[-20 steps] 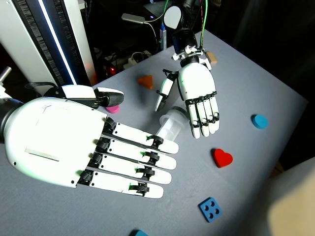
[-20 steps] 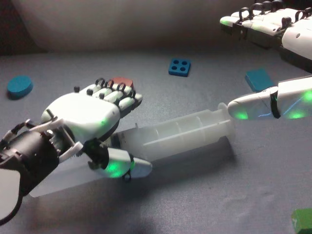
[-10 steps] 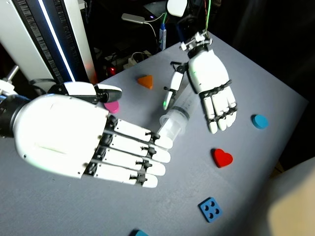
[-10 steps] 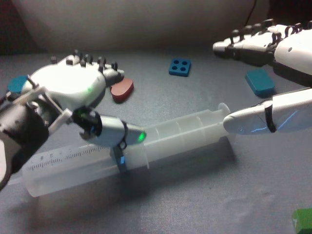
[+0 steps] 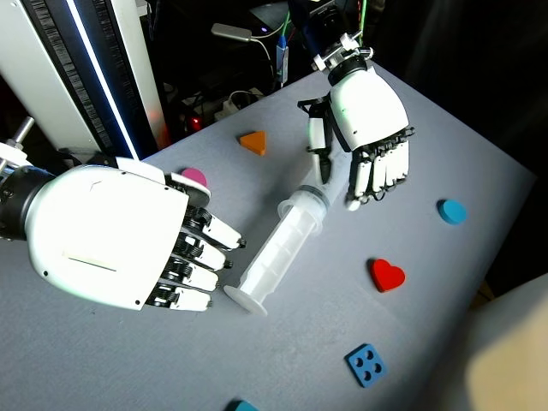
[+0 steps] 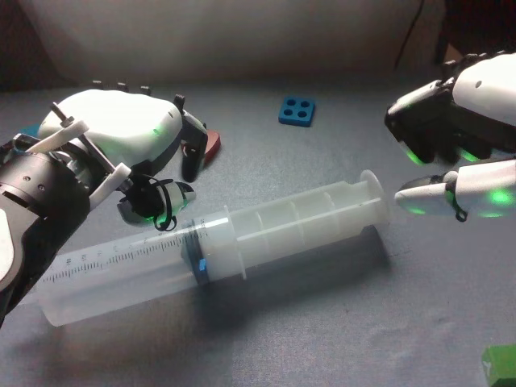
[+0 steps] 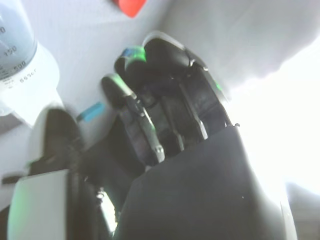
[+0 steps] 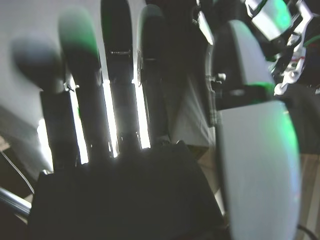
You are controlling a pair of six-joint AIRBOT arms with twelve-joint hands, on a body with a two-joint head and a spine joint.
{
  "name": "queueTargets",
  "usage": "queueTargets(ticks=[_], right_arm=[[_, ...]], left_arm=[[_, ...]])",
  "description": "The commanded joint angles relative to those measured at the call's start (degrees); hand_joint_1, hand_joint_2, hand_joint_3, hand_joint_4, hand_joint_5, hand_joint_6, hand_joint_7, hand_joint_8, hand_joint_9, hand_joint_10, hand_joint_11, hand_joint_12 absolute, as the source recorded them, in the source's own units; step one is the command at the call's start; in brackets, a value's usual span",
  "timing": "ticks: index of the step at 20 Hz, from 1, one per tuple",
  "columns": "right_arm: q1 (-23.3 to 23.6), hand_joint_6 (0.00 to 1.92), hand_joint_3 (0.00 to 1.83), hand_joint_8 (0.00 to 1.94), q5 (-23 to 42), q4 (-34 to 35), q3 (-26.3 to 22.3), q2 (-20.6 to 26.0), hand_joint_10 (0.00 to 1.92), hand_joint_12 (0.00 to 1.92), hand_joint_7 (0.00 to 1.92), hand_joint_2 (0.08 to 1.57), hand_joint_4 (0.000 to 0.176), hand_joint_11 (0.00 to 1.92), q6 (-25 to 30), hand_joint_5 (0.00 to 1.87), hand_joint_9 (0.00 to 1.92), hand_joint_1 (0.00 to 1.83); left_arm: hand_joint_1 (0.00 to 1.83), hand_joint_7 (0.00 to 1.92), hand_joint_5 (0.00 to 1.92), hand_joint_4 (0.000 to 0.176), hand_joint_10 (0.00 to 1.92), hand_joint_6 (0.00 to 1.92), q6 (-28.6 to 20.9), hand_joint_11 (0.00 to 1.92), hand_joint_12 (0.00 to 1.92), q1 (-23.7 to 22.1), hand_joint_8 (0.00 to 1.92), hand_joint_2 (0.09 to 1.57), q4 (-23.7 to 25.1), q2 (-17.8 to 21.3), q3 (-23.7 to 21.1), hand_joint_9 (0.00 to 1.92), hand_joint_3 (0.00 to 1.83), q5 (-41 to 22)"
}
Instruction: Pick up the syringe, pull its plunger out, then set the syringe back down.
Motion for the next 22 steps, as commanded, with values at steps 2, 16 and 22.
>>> queueTargets(ticks=[2, 16, 22], right_arm=[[1.0, 1.92, 0.0, 1.94, -7.8, -0.5, -0.2, -0.3, 1.92, 1.92, 1.21, 1.13, 0.0, 1.68, -3.7, 0.85, 1.44, 0.84], [0.8, 1.92, 0.0, 1.94, -9.3, -0.4, -0.2, -0.3, 1.92, 1.92, 1.43, 1.4, 0.0, 1.79, -6.8, 1.12, 1.59, 0.74], [0.7, 1.92, 0.0, 1.94, -9.7, -0.4, -0.1, -0.3, 1.92, 1.92, 1.44, 1.38, 0.0, 1.8, -7.5, 1.13, 1.59, 0.8]], left_arm=[[0.77, 1.18, 1.13, 0.0, 1.92, 1.92, 0.1, 1.31, 1.92, -0.7, 1.92, 1.26, 3.8, 0.6, -0.1, 1.27, 0.01, 3.4], [0.72, 1.52, 1.37, 0.176, 1.92, 1.92, 1.3, 1.69, 1.92, -2.2, 1.92, 1.37, 3.8, 1.0, -1.3, 1.63, 0.01, 3.4], [0.75, 1.51, 1.37, 0.176, 1.92, 1.92, 1.3, 1.68, 1.92, -3.6, 1.92, 1.37, 3.8, 1.0, -1.1, 1.63, 0.0, 3.4]])
